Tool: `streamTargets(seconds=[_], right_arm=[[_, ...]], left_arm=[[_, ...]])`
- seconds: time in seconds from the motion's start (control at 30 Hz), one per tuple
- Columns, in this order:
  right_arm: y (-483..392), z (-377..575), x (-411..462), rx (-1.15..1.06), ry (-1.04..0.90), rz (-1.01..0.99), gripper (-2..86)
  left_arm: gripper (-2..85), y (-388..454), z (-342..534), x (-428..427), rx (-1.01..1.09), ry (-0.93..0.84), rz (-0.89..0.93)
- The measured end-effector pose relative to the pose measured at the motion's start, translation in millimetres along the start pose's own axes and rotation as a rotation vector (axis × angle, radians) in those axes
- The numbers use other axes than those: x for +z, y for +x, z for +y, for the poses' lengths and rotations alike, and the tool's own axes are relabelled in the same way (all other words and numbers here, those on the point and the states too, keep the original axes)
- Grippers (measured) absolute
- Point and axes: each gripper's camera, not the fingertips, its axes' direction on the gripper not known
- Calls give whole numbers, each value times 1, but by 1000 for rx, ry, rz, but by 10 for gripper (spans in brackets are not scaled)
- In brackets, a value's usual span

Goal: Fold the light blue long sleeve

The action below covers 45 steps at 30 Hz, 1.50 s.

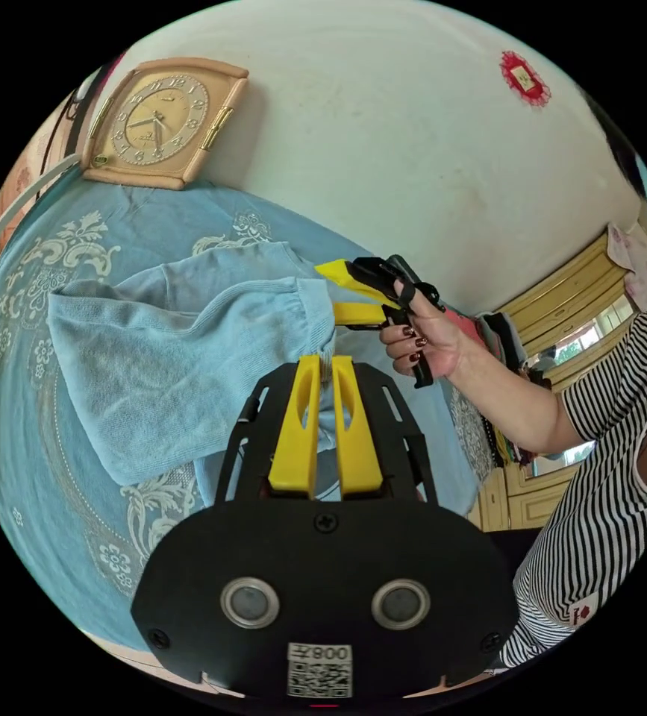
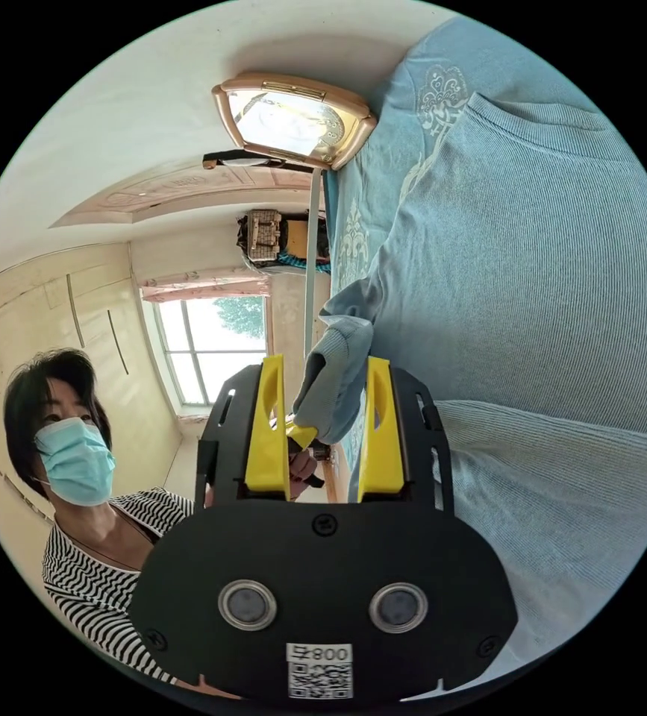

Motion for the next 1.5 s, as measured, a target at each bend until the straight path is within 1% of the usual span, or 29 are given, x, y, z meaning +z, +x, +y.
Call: streamTargets(seconds=[0.1, 0.2, 0.27, 0.4, 0.53, 0.73, 0.87, 0.97, 1.13, 1.3, 1.43, 1.5], right_arm=[[-2, -1, -7, -18, -31, 13, 68], [-18, 4, -31, -73, -21, 26, 48], [-31, 13, -53, -117, -2, 37, 45], [-48, 55, -118, -162, 102, 46, 40], [-40, 111, -175, -108, 204, 130, 38], [-1, 167, -215, 18, 277, 154, 37], [8, 183, -227, 36, 308, 161, 36], [10, 187, -235, 39, 309, 202, 34], [19, 182, -242, 72, 263, 318, 31], [32, 176, -237, 105, 226, 385, 31], [46, 170, -220, 151, 164, 501, 31], [46, 170, -214, 153, 159, 514, 32]], left_arm=[[29, 37, -23, 13, 70, -8, -32], [29, 78, -49, 26, 149, 0, -39], [29, 104, -64, 37, 192, 12, -7], [29, 164, -93, 80, 281, -12, 102], [29, 214, -108, 140, 332, -111, 166], [29, 263, -118, 215, 344, -237, 211], [29, 286, -127, 243, 350, -253, 215], [29, 303, -135, 269, 357, -275, 196], [28, 323, -139, 321, 367, -342, 143], [29, 330, -134, 361, 366, -394, 98], [33, 329, -122, 394, 375, -490, 49], [36, 327, -118, 396, 371, -471, 50]])
